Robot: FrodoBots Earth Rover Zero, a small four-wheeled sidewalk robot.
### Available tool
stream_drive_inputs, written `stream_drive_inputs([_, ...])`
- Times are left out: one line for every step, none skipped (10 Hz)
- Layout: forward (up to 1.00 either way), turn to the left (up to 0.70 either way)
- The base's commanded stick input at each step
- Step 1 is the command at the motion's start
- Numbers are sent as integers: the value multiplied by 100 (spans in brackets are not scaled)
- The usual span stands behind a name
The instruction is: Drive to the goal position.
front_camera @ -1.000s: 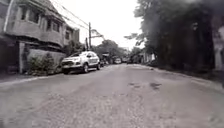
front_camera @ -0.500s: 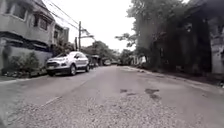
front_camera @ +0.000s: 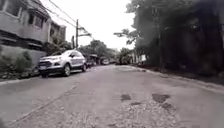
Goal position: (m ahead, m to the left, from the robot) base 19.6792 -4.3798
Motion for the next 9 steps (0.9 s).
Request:
stream_drive_inputs([100, 0])
stream_drive_inputs([100, 0])
stream_drive_inputs([100, 0])
stream_drive_inputs([100, 0])
stream_drive_inputs([100, 0])
stream_drive_inputs([100, 0])
stream_drive_inputs([100, 0])
stream_drive_inputs([100, -8])
stream_drive_inputs([100, -26])
